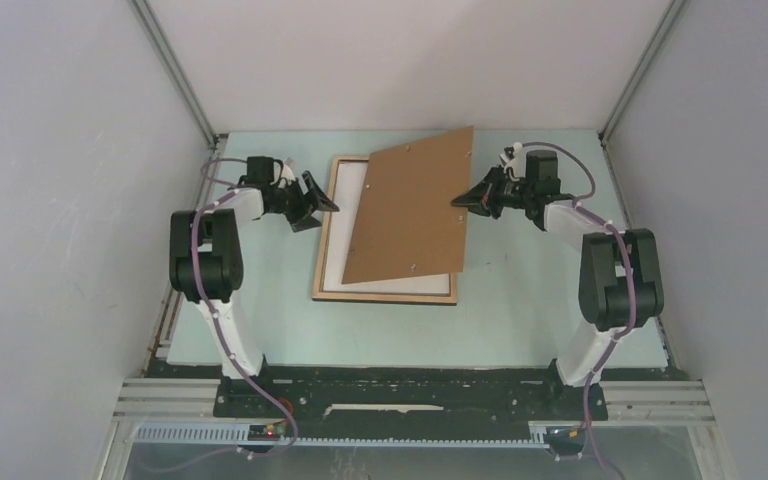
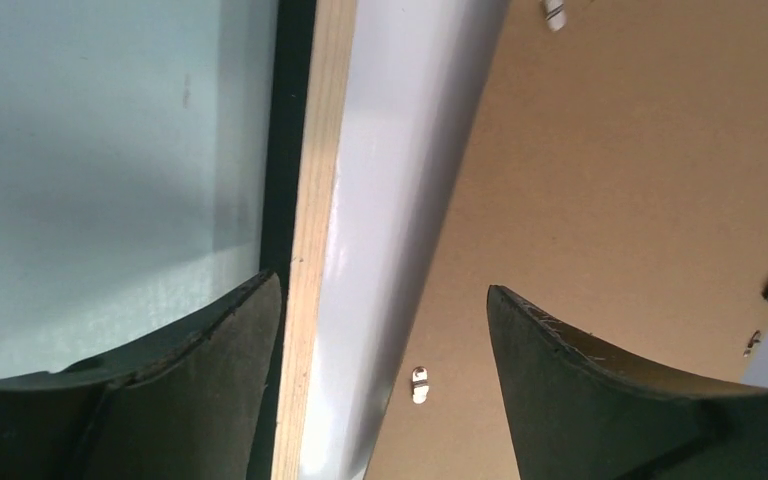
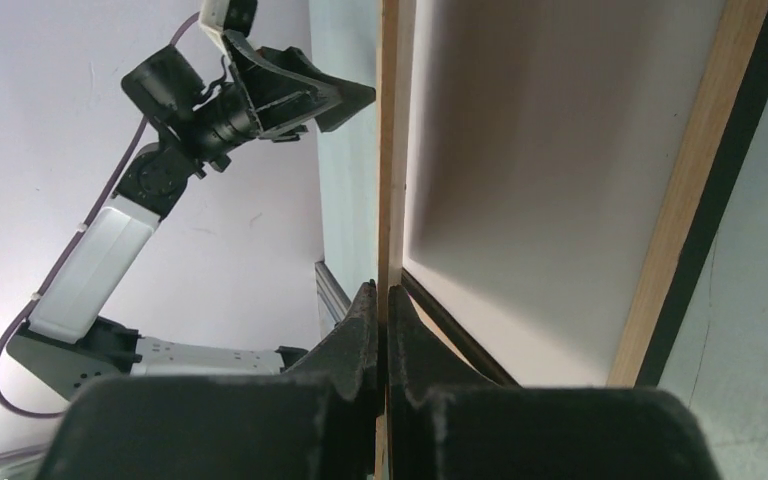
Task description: Put the photo into the frame
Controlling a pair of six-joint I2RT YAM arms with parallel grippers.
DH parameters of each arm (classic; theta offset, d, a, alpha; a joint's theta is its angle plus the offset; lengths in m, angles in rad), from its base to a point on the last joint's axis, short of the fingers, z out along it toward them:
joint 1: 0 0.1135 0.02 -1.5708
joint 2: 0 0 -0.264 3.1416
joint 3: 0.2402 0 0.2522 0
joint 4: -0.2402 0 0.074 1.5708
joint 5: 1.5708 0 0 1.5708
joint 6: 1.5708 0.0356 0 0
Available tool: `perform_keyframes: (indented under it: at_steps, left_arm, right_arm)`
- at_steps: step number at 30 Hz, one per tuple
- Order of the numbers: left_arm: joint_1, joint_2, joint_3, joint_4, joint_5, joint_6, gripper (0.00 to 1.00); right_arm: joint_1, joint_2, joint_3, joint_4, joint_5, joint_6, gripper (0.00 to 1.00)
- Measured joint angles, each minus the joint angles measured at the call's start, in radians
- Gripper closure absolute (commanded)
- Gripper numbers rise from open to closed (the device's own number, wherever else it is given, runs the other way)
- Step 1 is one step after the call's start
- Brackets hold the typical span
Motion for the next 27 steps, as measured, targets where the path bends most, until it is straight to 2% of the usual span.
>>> perform_keyframes:
  at_steps: [12,18,27]
  left_arm:
    - [0.036,-0.016,-0.024,0.034,-0.075,-0.074,0.37]
    - [0.036,-0.007,-0.023,0.029,-0.097,-0.080,0.52]
    - [0.029,0.041,-0.023,0.005,-0.104,-0.079,0.59]
  right_arm:
    - [0.039,0.079,0.065,0.039,-0.038,-0.031,1.00]
    - [0.063,0.121,0.089,0.046,-0.049,-0.033,1.00]
    - [0.076,0.177,0.110,0.079,-0.056,-0.014,1.00]
